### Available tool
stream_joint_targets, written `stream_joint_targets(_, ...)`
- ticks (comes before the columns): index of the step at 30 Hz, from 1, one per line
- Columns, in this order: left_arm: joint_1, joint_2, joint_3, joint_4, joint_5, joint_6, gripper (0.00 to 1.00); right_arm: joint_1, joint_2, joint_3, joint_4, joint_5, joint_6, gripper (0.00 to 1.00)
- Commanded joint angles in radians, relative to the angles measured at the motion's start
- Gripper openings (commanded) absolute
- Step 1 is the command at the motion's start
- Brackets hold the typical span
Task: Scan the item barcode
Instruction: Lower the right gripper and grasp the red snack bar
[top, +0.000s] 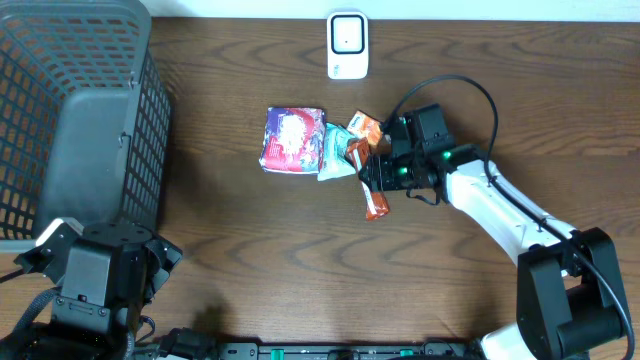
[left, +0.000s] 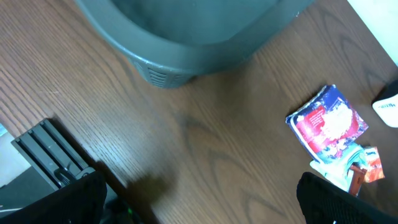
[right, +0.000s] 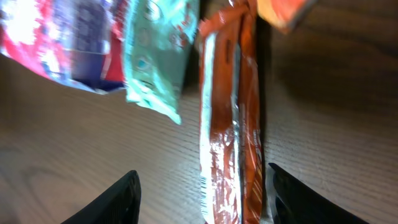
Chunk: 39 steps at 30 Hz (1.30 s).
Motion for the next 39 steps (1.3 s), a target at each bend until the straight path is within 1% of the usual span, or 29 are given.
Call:
stream_joint_targets(1,0.002,0.002,-0.003,-0.003,-0.014,-0.016,0.98,0.011,0.007,-0.075,0.072,0.045,0.051,0.6)
stream_joint_targets(9,0.002,0.002,-0.003,-0.003,-0.014,-0.016,0.98,0.013,0.007,-0.191,0.221,0.045,0.089,0.62)
stream_joint_targets(17,0.002,0.002,-0.003,-0.003,-0.014,-0.016,0.98,0.05,0.007,-0.254,0.299,0.046,0.118,0.58)
stream_joint_targets(20,0.002,0.002,-0.003,-0.003,-0.014,-0.016,0.98,0.066,0.007,-0.263,0.327,0.046,0.118,0.53)
stream_joint_targets(24,0.002,0.002,-0.003,-0.003,-0.014,-0.016,0.98,0.078,0.007,-0.274,0.342,0.057,0.118,0.51)
stream_joint_targets(28,0.002,0.002,-0.003,-0.003,-0.014,-0.016,0.98,0.078,0.007,-0.288,0.341,0.056,0.128,0.37)
stream_joint_targets(30,0.002,0.002,-0.003,-0.003,-0.014,-0.016,0.98,0.078,0.007,-0.296,0.341,0.057,0.134,0.34)
stream_joint_targets(31,0.002,0.002,-0.003,-0.003,-0.014,-0.016,0.98,0.078,0.007,-0.298,0.341,0.057,0.134,0.35)
stream_joint_targets(33,0.002,0.002,-0.003,-0.003,-0.014,-0.016,0.98,0.077,0.007,-0.298,0.346,0.058,0.134,0.47)
stream_joint_targets(35,0.002,0.002,-0.003,-0.003,-0.014,-0.016,0.98,0.076,0.007,-0.298,0.364,0.063,0.134,0.53)
stream_joint_targets(36,0.002,0.002,-0.003,-0.003,-0.014,-0.016,0.98,0.072,0.007,-0.298,0.372,0.064,0.138,0.55)
stream_joint_targets(39,0.002,0.002,-0.003,-0.003,-0.014,-0.016,0.98,0.056,0.007,-0.298,0.403,0.064,0.167,0.56)
